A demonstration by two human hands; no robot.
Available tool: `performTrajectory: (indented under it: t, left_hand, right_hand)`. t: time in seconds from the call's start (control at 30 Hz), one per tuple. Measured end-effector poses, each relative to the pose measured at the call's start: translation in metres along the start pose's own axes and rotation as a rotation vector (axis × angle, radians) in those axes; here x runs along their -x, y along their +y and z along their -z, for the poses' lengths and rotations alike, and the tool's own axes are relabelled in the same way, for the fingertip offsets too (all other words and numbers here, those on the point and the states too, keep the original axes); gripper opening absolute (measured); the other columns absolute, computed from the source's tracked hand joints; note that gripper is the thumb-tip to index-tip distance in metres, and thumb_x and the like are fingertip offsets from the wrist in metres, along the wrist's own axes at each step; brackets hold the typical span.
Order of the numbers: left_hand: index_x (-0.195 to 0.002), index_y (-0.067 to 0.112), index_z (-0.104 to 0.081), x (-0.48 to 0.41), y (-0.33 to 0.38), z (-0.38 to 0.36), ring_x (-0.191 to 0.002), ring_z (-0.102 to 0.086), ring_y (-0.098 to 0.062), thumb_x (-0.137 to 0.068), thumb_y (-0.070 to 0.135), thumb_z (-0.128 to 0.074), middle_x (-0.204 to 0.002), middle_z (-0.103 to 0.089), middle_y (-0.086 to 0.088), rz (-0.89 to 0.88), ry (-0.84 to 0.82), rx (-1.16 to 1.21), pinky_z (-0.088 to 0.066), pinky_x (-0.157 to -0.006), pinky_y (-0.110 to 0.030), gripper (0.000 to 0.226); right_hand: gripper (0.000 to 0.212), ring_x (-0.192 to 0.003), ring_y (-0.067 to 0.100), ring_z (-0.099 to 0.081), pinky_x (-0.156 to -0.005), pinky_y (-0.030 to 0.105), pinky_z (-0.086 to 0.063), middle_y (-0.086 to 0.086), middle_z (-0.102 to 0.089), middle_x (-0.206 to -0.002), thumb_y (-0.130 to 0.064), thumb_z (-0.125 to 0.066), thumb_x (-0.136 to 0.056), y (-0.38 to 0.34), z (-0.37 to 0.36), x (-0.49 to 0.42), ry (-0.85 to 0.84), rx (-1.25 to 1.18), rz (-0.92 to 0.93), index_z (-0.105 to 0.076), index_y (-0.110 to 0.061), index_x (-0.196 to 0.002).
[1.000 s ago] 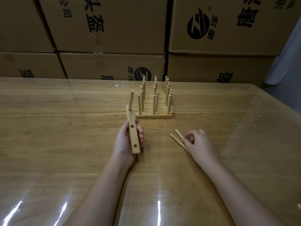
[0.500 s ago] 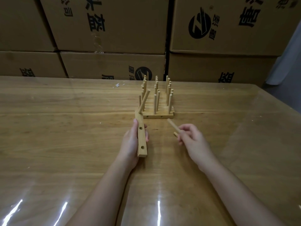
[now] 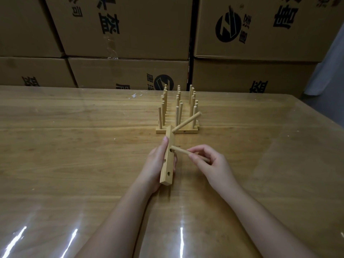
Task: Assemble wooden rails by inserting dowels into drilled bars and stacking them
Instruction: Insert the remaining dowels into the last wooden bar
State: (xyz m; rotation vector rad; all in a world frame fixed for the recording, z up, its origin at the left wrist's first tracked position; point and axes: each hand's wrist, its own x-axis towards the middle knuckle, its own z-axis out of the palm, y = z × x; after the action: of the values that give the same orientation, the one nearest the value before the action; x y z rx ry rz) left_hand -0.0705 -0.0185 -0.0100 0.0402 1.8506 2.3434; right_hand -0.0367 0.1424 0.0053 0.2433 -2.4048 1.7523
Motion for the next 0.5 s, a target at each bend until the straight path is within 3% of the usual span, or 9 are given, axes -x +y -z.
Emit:
performTrajectory:
  t: [0.13, 0.27, 0.5]
  left_hand:
    - [-0.085, 0.009, -0.058, 0.001, 0.002, -0.003, -0.042, -0.053, -0.012, -0.094, 0.051, -0.042, -0.052, -0.058, -0.001, 0.012, 0.029, -0.051, -0.045, -0.043, -0.022, 0.046]
    - [-0.087, 0.01, -0.057, 0.003, 0.004, -0.006, -0.042, -0.054, -0.01, -0.098, 0.047, -0.039, -0.052, -0.058, 0.0, -0.002, 0.035, -0.081, -0.044, -0.042, -0.02, 0.042]
    - [-0.094, 0.021, -0.059, 0.004, 0.005, -0.012, -0.041, -0.053, -0.01, -0.1, 0.041, -0.04, -0.055, -0.056, -0.002, -0.031, 0.043, -0.111, -0.041, -0.04, -0.017, 0.028]
  right_hand:
    - [0.016, -0.085, 0.002, -0.06, -0.077, 0.023, -0.05, -0.012, -0.067, -0.088, -0.024, -0.062, -0.087, 0.001, 0.004, -0.002, -0.003, 0.114, 0.1, -0.066, -0.039, -0.09]
    - [0.015, -0.082, 0.005, -0.057, -0.084, 0.035, -0.047, -0.01, -0.061, -0.086, -0.024, -0.062, -0.086, 0.002, 0.004, -0.002, 0.086, 0.299, 0.244, -0.068, -0.032, -0.098]
    - [0.015, -0.071, 0.015, -0.051, -0.07, 0.036, -0.037, 0.0, -0.053, -0.073, -0.015, -0.07, -0.081, -0.003, 0.008, -0.001, 0.242, 0.607, 0.495, -0.073, -0.019, -0.095]
